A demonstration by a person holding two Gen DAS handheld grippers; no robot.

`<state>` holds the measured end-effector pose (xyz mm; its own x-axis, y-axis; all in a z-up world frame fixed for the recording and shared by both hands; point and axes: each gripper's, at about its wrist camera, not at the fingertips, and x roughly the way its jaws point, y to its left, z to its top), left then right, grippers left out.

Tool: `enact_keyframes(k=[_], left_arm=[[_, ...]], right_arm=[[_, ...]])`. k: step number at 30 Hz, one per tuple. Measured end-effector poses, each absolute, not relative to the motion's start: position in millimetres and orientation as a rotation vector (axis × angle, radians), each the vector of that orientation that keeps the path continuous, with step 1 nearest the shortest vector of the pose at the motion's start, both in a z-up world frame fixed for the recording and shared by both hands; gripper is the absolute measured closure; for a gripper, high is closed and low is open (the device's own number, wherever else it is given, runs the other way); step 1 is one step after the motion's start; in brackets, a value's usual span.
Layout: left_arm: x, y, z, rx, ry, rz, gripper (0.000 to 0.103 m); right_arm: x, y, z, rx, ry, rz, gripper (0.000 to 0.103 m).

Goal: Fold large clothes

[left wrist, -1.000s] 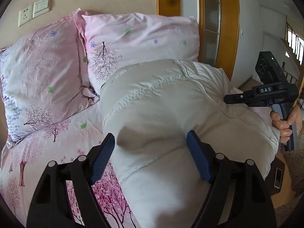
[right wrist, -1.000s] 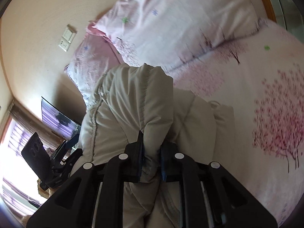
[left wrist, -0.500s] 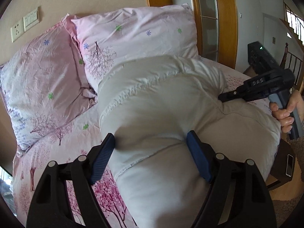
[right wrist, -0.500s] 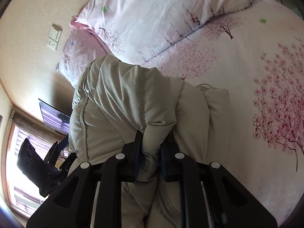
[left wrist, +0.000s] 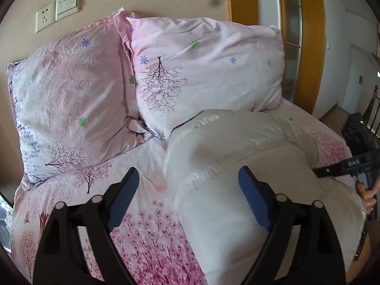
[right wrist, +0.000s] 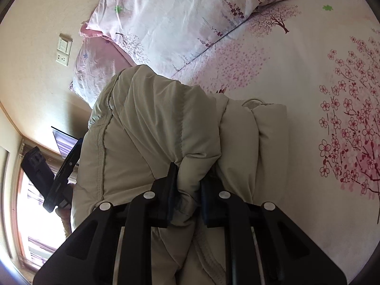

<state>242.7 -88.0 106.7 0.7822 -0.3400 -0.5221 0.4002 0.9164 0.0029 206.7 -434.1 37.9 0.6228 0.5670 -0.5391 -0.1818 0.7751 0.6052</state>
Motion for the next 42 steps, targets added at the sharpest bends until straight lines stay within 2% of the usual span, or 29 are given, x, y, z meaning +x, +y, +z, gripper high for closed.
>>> enact_keyframes(k=[3,7,9,11,15,16,17,20,21,32,35,39,42], left_arm=[[254,-89,103,0.098,0.551,-0.398,0.010],[269,-102,90,0.146,0.623,-0.402,0.011],[266,-114,87,0.227,0.613,-0.383,0.015],[266,-118,87,0.244,0.625,-0.391,0.018],[268,-118,87,0.243,0.632,-0.399,0.018],[268,-118,86,0.238,0.633,-0.401,0.018],[269,-117,86,0.233,0.635,-0.404,0.018],[271,-116,85,0.221,0.640,-0.409,0.018],[271,-116,85,0.217,0.643,-0.411,0.018],[275,-130,81,0.277,0.651,-0.389,0.018],[272,-130,81,0.314,0.649,-0.382,0.018],[267,-130,82,0.356,0.636,-0.367,0.018],[267,-129,81,0.343,0.635,-0.367,0.018]], right_arm=[[207,-435,35,0.542,0.789,0.466,0.087],[206,-437,34,0.551,0.777,0.473,0.087],[201,-438,38,0.544,0.767,0.471,0.084],[197,-442,47,0.551,0.763,0.459,0.077],[189,-451,70,0.550,0.664,0.436,0.050],[190,-452,75,0.552,0.647,0.440,0.049],[192,-452,78,0.552,0.638,0.435,0.049],[203,-442,78,0.466,0.656,0.348,0.075],[207,-440,74,0.456,0.675,0.329,0.078],[227,-438,43,0.419,0.803,0.265,0.080],[210,-433,57,0.373,0.770,0.224,0.078],[156,-414,88,0.269,0.614,0.243,0.075],[132,-391,90,0.211,0.587,0.313,0.075]])
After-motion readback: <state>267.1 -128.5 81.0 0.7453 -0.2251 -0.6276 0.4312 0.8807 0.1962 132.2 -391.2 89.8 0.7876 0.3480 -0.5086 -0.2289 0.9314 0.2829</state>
